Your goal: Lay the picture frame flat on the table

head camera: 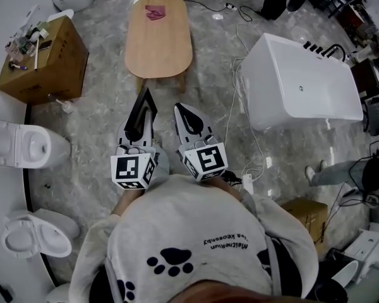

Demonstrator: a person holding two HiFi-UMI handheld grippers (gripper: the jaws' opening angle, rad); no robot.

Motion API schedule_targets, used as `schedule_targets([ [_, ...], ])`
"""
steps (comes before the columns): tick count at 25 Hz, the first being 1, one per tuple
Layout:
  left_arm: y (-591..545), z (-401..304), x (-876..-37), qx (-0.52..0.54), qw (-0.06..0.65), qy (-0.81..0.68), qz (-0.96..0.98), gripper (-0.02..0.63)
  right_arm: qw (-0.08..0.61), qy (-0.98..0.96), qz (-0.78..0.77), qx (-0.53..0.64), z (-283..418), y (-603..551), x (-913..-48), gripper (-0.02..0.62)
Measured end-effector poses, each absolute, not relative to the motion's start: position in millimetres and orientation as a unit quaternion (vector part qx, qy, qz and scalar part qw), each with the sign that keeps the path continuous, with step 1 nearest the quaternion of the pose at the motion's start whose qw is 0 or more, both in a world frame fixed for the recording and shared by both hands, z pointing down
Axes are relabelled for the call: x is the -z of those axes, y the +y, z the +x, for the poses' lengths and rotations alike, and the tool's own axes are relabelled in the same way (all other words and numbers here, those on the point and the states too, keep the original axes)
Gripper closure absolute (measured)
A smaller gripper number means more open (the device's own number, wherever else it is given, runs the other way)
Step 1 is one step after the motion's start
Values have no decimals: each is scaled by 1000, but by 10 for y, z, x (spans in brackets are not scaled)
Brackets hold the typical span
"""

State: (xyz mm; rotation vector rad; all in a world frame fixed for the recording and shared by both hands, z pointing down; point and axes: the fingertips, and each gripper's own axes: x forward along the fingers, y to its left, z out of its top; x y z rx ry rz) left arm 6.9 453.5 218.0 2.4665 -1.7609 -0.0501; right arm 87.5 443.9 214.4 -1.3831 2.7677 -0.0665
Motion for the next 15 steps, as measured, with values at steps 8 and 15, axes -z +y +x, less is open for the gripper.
schedule_targets([
  [8, 3765, -206, -2070, 22, 38, -560, 828, 589, 32, 890, -455, 7, 557, 3676, -2021, 584],
  [15, 2959, -573, -1945, 30, 31, -537, 842, 589, 38, 880, -474, -3, 203, 2949, -1888, 584],
])
